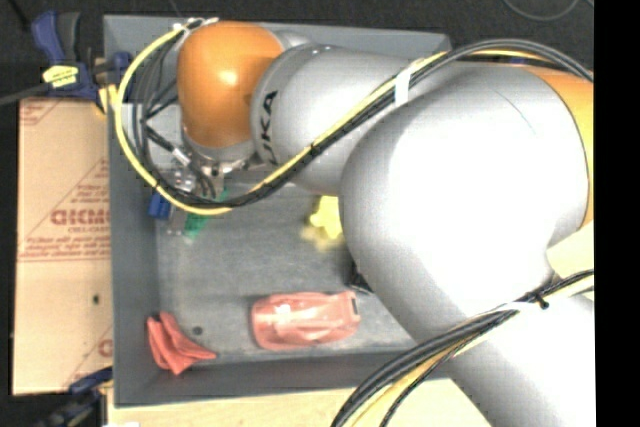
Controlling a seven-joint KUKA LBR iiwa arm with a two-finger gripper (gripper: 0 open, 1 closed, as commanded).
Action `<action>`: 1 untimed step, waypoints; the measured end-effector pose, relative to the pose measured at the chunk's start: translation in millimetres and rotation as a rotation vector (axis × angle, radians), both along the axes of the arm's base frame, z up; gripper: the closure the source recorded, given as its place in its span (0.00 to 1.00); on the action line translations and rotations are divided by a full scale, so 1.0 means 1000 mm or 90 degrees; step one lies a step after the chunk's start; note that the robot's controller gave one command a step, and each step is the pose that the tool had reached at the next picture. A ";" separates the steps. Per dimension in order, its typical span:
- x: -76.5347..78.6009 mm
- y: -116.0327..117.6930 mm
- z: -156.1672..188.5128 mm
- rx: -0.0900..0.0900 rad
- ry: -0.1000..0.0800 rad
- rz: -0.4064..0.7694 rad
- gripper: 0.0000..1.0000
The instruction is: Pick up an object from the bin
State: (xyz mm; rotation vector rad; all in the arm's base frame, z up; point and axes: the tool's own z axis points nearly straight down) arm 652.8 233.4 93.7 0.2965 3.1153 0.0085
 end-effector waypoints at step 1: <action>0.000 0.000 0.011 0.000 0.001 0.000 1.00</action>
Offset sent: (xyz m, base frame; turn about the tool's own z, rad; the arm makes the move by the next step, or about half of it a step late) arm 0.0000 -0.0001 0.0091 0.0000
